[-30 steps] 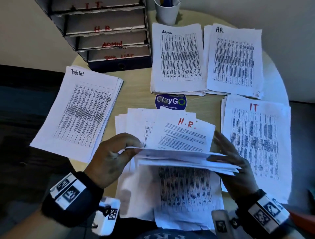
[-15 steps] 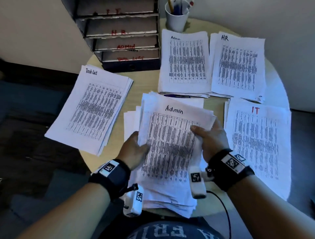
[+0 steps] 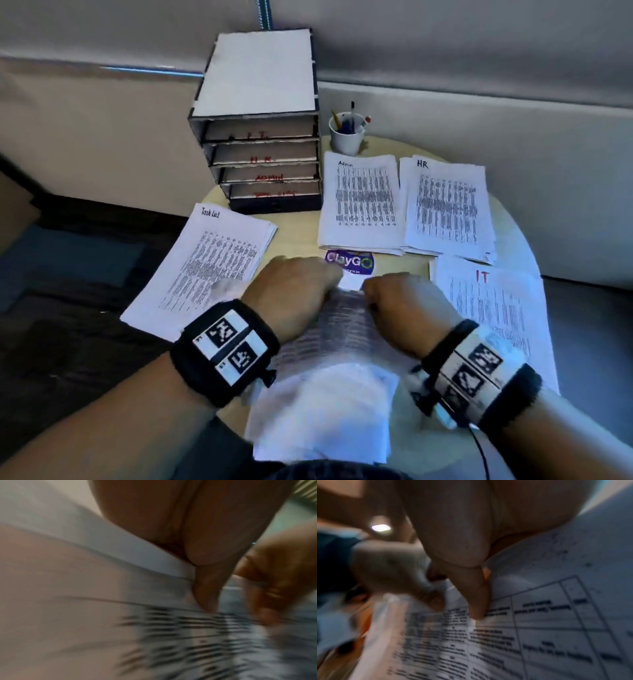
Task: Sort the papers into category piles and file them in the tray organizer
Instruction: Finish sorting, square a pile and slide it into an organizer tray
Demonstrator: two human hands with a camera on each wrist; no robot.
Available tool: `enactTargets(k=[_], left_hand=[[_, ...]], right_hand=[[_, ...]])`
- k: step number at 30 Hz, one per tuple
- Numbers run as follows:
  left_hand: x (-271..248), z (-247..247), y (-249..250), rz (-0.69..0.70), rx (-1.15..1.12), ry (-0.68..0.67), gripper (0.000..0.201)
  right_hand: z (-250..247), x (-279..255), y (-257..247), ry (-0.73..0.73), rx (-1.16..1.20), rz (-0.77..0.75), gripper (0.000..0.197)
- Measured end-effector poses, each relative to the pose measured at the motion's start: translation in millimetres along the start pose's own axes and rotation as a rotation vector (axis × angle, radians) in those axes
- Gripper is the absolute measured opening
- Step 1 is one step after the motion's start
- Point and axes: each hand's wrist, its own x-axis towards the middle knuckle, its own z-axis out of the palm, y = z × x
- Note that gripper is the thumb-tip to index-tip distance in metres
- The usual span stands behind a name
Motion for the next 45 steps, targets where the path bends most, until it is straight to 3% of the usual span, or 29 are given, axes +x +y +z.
enactTargets(k=[1,3,5,7,9,10,12,14,15,17,19,26,27,30,35,37,39,42,45], left_hand=[[-6,-3,-11,-0.067,-0.021,0.048,0.011],[-19,5,-45,-0.261,-0.011,0.242,0.019],[-38,21,-77,-0.559,-0.118,0.398,0.051],[-50,35,-87,-0.814,-0.519,0.347,0.08],[-48,44,-76,-0.929,-1.087,0.172,0.098],[-44,43,-66,-0.917,-1.344,0.108,0.1],[-30,36,-49,-0.776,-1.58,0.155,0.072],[-12,19,-36,-0.6,-1.448,0.314,0.026],[-3,9,-31,-0.543,-1.35,0.378,0.02],[7,-1,-24,-0.451,-1.217,0.49,0.022],[10,-2,-18,-0.402,-1.186,0.591,0.025],[-16,27,-26,-0.407,-1.211,0.594,0.02],[-18,34,-31,-0.417,-1.198,0.587,0.022],[-19,46,-34,-0.46,-1.165,0.545,0.017],[-14,42,-26,-0.464,-1.148,0.571,0.002],[-16,35,-26,-0.438,-1.148,0.608,0.009],[-19,36,-31,-0.415,-1.197,0.618,0.003],[-24,56,-40,-0.493,-1.206,0.528,0.021],[-26,71,-41,-0.524,-1.162,0.456,0.032]], right_hand=[[0,-2,10,-0.034,0.05,0.037,0.006],[7,-9,35,-0.068,0.27,0.158,0.021],[13,-18,55,-0.006,0.539,0.32,0.026],[19,-22,68,0.091,0.759,0.406,0.021],[18,-23,68,0.188,0.928,0.417,0.018],[16,-23,63,0.238,1.009,0.401,0.018],[9,-21,53,0.311,1.106,0.34,0.016],[3,-16,42,0.393,1.162,0.331,0.009],[-1,-14,37,0.466,1.176,0.333,0.013],[-4,-10,29,0.614,1.171,0.34,0.025],[-2,-7,23,0.675,1.29,0.336,0.01],[21,-13,19,0.608,1.264,0.336,0.016],[24,-12,21,0.599,1.272,0.332,0.019],[32,-7,20,0.612,1.177,0.319,0.056],[25,-4,13,0.676,1.322,0.325,0.027],[19,-6,12,0.703,1.436,0.278,0.024],[18,-8,14,0.691,1.536,0.238,0.027],[31,-9,16,0.569,1.48,0.292,0.039],[45,-9,14,0.506,1.376,0.348,0.024]])
